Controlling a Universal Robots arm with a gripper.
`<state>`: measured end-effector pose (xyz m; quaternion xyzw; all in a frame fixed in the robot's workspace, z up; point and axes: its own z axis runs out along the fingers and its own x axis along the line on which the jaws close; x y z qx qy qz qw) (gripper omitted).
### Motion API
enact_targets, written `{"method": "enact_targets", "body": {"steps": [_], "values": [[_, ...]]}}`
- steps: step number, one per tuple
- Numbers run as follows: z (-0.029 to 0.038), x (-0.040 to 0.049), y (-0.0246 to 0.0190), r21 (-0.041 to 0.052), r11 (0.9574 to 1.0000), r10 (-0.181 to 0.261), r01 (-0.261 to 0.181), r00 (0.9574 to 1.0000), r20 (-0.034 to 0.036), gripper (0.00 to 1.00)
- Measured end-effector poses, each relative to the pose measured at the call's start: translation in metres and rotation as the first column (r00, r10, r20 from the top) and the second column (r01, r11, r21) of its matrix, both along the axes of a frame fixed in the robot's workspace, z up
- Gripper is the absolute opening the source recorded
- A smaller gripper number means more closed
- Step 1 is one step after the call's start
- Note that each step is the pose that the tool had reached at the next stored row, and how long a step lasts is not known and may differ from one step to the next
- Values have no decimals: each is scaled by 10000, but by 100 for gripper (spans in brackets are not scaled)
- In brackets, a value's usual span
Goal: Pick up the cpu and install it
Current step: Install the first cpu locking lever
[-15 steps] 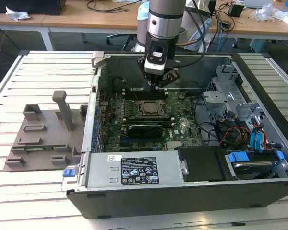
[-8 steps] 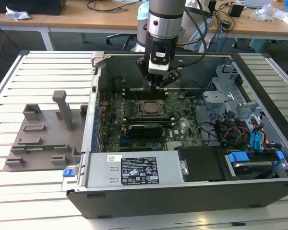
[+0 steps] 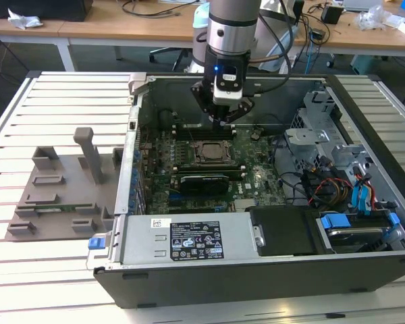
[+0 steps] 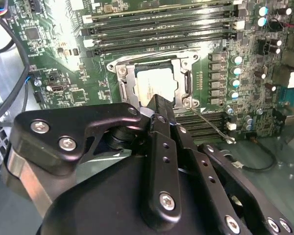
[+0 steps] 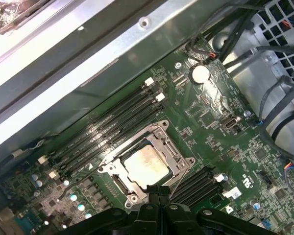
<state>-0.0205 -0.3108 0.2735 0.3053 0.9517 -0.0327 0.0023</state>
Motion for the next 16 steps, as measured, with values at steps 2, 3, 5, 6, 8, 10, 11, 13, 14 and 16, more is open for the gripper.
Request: {"method": "enact_targets", "body": {"steps": [2,3,5,6,8,10,11,13,14,16], "values": [[0,0,0,0,9995,313,-313,9995,0,11],[0,0,0,0,9990,438,-438,9990,0,11],[0,0,0,0,9980,635,-635,9980,0,11],[0,0,0,1,9976,691,-691,9976,0,11],[0,0,0,1,9966,828,-828,9966,0,11],[0,0,0,0,9954,953,-953,9954,0,11],[0,0,0,0,9942,1078,-1078,9942,0,11],[0,0,0,0,9928,1202,-1202,9928,-1,11],[0,0,0,0,9906,1365,-1365,9906,-1,11],[0,0,0,1,9877,1565,-1565,9877,0,11]]}}
